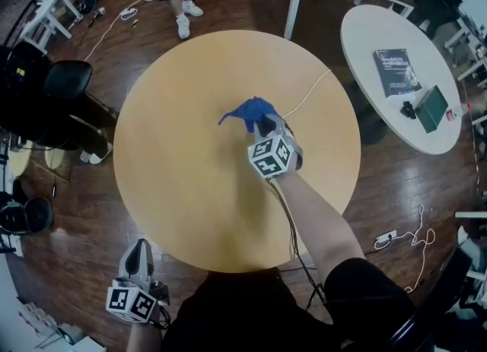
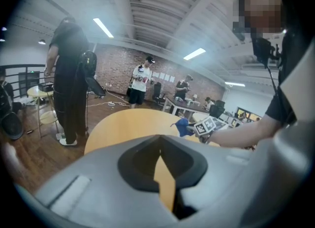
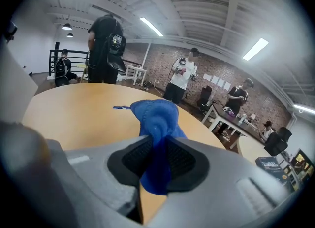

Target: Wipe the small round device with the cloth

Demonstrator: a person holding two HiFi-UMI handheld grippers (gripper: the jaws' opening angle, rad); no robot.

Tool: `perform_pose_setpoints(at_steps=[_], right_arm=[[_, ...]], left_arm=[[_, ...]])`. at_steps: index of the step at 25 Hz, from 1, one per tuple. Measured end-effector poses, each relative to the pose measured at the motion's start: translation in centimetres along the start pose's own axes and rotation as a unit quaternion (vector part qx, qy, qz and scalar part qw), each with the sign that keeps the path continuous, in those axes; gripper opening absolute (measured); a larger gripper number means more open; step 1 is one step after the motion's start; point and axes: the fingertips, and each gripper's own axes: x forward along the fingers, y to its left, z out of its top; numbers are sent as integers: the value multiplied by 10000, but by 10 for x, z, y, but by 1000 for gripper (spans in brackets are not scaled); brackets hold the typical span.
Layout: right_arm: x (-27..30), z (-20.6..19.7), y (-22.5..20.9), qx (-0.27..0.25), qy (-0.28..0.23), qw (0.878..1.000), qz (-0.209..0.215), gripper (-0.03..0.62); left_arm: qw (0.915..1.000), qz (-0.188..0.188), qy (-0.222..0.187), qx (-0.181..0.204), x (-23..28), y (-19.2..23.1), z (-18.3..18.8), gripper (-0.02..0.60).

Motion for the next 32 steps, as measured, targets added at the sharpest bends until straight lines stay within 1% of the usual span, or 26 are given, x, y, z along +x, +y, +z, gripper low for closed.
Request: perform_pose_setpoints(at_steps=[5,8,11,14,18,22,24,27,29,32], right_arm=[[0,-2,7,-206,75,9997,91,83],[2,-11,18,-298,245,9988,301,83],[7,-33,32,-234,606,9964,542,83],[10,-55,42,-103,922,9937,632,83],[2,-66,51,-10,1048,9926,617,83],[-25,-69,85,-146,1100,9902,849,83],[-41,-75,105,-197,1172,9881,975,83],[-65,-84,127,-176,1244,9867,1028,86],[-86,-88,137,-138,1273,9866,1014,96],[-119,-95,154,-38,1307,9855,1079,128]], left_arm=[[10000,-63,49,44,-1,-2,-1,6],[10000,-66,46,56,-3,-1,1,6],[10000,-60,32,47,-4,2,2,6],[10000,-45,35,22,-7,8,2,6],[10000,-74,29,-13,-8,16,-1,6],[9998,-184,-84,-35,-6,18,2,6],[9994,-290,-181,-79,0,20,7,6],[9982,-542,-255,-82,12,19,13,6],[9968,-761,-242,-76,21,14,14,6],[9929,-1173,-173,-22,37,6,11,6]])
